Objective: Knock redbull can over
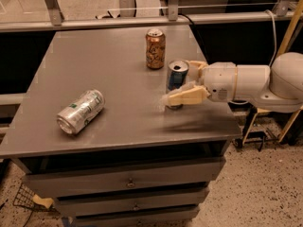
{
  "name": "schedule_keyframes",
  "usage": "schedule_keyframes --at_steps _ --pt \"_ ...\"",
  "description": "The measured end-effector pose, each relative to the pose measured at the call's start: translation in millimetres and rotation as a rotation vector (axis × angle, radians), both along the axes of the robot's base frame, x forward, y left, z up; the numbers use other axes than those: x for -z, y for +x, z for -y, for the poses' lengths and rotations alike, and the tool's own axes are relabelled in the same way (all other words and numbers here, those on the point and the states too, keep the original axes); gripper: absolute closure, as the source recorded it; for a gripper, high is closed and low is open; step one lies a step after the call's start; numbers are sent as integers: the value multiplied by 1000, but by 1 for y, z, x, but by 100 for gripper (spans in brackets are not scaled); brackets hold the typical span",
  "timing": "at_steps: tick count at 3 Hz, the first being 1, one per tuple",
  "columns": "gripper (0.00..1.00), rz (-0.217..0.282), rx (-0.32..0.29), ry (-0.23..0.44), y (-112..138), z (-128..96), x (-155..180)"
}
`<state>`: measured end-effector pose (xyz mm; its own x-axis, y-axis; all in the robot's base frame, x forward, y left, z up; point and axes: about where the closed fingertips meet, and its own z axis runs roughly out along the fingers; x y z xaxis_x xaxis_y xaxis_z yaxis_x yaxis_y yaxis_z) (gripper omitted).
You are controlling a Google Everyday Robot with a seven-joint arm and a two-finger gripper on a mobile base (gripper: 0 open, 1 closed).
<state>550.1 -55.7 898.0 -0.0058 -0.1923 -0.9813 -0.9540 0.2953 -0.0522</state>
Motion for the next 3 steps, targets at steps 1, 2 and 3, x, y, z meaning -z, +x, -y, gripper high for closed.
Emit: schedule_keyframes --at_steps 1,2,3 --pt "32 8 -11 20 1 -4 0" --pt "63 20 11 12 2 10 -1" --pt "86 31 20 3 3 19 -3"
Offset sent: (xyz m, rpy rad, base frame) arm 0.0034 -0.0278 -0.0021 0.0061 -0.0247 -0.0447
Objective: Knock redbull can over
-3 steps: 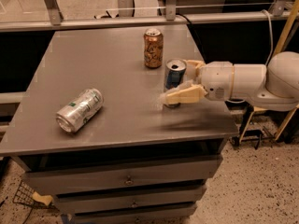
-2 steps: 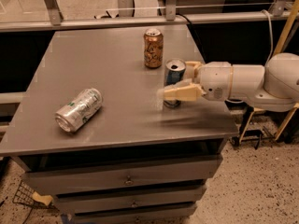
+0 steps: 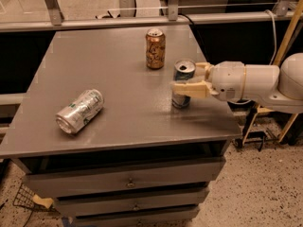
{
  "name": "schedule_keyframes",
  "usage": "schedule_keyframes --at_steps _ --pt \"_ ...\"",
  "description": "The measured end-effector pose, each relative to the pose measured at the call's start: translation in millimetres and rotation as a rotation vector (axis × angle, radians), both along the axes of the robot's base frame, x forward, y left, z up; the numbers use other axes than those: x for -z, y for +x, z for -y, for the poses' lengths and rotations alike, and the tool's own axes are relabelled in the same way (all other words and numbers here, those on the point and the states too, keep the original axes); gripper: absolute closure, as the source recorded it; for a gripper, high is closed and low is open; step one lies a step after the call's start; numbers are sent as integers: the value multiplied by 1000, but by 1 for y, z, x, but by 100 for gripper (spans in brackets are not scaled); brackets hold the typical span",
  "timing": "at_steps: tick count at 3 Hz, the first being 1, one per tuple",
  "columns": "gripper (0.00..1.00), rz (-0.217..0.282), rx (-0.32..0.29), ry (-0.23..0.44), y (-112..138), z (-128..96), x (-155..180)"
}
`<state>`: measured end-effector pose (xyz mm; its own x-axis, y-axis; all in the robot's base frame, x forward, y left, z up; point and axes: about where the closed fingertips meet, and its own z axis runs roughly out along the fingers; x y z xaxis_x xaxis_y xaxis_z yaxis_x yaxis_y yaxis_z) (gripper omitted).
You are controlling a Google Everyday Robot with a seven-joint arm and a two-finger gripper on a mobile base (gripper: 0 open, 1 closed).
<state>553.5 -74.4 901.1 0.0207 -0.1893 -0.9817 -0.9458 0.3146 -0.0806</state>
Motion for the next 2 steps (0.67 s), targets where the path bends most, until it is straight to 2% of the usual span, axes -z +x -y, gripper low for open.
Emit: schedule_keyframes --at_steps 1,2 --pt "100 58 -53 -170 9 7 -23" --pt "100 85 -161 -431 22 7 -25"
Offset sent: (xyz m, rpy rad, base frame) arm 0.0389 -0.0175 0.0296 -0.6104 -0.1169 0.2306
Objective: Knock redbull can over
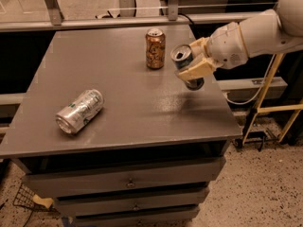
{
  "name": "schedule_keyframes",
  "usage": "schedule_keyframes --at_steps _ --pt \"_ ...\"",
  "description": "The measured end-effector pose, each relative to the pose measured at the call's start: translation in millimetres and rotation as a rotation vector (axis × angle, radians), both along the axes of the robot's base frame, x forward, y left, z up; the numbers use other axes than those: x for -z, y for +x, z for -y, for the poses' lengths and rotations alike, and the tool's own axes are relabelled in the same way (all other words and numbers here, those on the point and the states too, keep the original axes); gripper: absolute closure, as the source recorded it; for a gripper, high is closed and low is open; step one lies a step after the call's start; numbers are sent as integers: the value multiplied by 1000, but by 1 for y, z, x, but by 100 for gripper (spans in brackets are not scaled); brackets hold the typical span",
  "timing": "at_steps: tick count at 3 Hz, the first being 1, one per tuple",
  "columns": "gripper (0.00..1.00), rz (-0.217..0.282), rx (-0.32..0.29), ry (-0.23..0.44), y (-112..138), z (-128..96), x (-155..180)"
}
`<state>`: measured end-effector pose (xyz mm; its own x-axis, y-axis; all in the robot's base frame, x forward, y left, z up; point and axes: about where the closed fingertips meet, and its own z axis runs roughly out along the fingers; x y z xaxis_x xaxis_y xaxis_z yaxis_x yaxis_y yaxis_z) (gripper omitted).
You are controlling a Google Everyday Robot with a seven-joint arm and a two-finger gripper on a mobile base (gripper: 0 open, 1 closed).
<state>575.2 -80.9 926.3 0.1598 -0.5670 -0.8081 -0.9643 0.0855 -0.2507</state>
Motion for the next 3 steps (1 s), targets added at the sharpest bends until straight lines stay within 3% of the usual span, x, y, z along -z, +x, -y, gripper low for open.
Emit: schedule_keyframes --at_steps 1,2,3 --pt "100 -2 -118 -254 0 -14 11" --pt "100 -46 -252 -485 -4 -25 35" --pt "100 -94 -362 -633 -8 -34 54"
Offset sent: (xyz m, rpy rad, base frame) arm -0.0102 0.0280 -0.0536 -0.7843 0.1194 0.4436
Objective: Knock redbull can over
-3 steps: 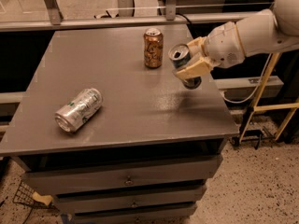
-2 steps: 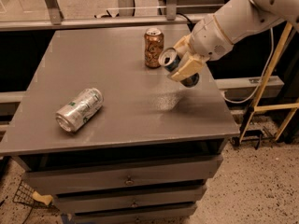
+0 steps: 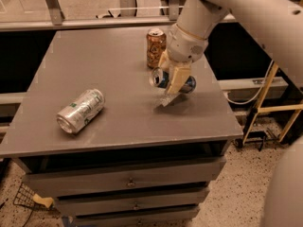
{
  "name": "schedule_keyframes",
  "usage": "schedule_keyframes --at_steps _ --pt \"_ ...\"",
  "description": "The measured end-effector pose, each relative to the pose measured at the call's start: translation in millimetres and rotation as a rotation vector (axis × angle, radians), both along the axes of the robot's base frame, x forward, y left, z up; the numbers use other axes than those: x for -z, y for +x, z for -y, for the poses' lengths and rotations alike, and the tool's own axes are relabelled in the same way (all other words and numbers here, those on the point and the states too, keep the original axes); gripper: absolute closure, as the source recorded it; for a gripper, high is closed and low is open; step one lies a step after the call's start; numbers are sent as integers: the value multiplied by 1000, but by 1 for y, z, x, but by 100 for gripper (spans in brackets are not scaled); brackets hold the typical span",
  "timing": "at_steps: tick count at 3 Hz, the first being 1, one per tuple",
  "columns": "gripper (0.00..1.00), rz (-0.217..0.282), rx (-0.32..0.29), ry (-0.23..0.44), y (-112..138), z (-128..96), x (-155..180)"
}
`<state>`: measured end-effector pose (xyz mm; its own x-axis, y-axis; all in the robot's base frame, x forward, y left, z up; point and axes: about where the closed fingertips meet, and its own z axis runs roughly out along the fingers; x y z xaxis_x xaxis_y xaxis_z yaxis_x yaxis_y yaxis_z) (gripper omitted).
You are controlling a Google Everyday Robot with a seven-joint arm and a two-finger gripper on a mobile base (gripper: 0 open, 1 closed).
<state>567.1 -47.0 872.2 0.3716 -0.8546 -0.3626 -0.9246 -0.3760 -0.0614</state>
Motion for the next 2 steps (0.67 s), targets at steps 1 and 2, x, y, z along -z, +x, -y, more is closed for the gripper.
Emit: schedule_keyframes --at_steps 1,2 --pt "100 -36 -62 -84 0 -9 13" --pt "100 -55 -96 -114 1 -19 23"
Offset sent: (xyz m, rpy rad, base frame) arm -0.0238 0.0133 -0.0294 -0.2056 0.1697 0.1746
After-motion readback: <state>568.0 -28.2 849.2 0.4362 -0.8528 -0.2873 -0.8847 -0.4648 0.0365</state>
